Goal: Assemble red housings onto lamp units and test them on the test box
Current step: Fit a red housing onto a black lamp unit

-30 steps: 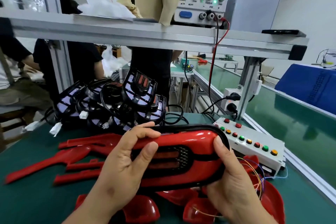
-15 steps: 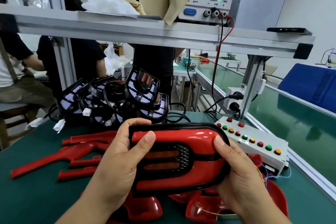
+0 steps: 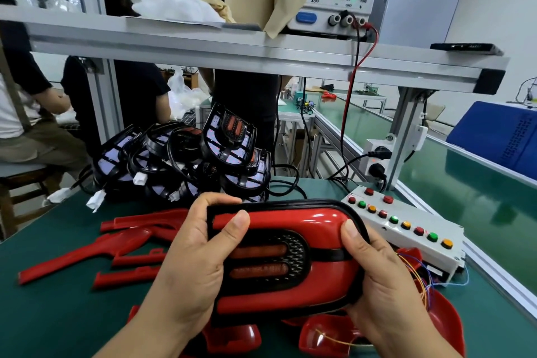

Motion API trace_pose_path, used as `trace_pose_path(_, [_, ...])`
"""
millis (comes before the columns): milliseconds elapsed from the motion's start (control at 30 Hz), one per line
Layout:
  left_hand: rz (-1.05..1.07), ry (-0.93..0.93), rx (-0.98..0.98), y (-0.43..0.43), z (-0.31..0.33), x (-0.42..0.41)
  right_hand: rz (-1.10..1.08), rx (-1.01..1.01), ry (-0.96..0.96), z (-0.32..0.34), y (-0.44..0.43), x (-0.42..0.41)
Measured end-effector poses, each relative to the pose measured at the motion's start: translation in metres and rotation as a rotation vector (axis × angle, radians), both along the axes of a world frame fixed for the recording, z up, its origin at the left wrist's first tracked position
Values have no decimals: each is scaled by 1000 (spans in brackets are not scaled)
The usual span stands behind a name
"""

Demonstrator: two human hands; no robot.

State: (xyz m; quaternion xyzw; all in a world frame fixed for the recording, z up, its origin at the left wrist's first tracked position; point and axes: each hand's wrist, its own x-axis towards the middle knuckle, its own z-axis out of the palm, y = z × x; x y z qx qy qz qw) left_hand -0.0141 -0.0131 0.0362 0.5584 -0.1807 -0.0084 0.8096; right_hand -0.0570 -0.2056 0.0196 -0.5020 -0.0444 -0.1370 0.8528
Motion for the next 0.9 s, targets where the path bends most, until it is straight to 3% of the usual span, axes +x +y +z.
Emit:
trace_pose_path(433, [-64, 93, 76, 10, -4, 10, 77, -85, 93, 12, -5, -3])
trace_pose_path(600, [-132, 75, 54, 11, 1, 13, 63, -12, 71, 9, -4, -1])
trace_pose_path(733, [-31, 2, 86, 9, 1, 16, 44, 36, 84, 5, 1, 0])
trace_pose_path(900, [-130, -23, 139, 24, 0, 28, -60, 116, 93, 9, -4, 4])
